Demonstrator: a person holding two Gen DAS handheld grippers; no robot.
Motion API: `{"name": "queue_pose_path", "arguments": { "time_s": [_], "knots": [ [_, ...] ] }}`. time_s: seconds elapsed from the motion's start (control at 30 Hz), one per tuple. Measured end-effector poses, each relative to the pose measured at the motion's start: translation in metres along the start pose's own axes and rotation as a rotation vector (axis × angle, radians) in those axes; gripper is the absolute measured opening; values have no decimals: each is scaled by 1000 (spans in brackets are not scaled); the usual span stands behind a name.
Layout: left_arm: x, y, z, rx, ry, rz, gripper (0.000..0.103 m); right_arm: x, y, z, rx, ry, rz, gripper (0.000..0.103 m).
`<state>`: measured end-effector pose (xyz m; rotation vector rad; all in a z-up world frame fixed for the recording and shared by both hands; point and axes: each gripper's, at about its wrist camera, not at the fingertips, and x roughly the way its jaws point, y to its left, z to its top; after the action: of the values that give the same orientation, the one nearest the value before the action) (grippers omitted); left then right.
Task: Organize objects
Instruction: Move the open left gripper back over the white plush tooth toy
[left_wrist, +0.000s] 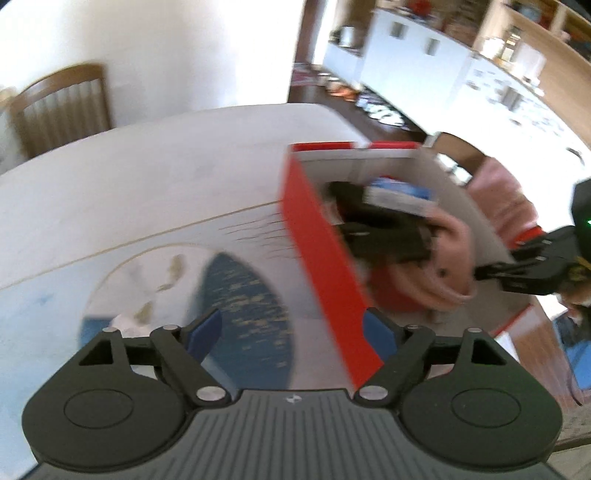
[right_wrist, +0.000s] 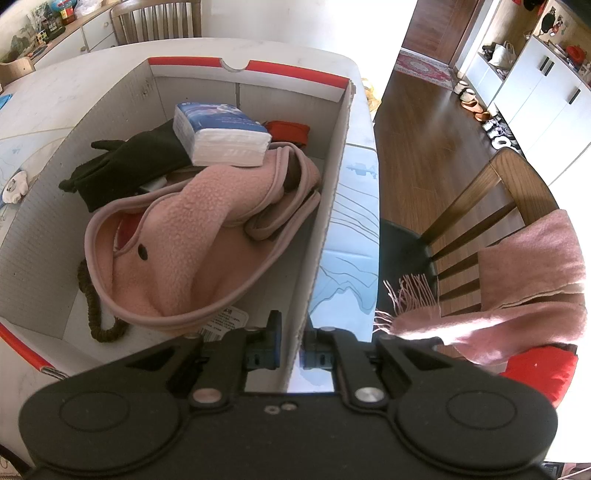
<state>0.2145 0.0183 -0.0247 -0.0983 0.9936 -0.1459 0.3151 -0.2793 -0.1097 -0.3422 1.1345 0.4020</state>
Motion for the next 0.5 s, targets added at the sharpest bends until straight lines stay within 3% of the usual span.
{"name": "queue_pose_path", "arguments": {
  "time_s": [0.27, 0.33, 0.5],
  "knots": [
    [7, 53, -17, -103, 6, 95, 93, 0, 0, 0, -1, 1, -1, 8],
    [11, 63, -23, -121, 11, 120, 101, 0, 0, 0, -1, 1, -1, 8],
    [26, 80, -33, -131, 27, 158, 102, 1, -1, -1, -2, 3, -1, 9]
  ]
}}
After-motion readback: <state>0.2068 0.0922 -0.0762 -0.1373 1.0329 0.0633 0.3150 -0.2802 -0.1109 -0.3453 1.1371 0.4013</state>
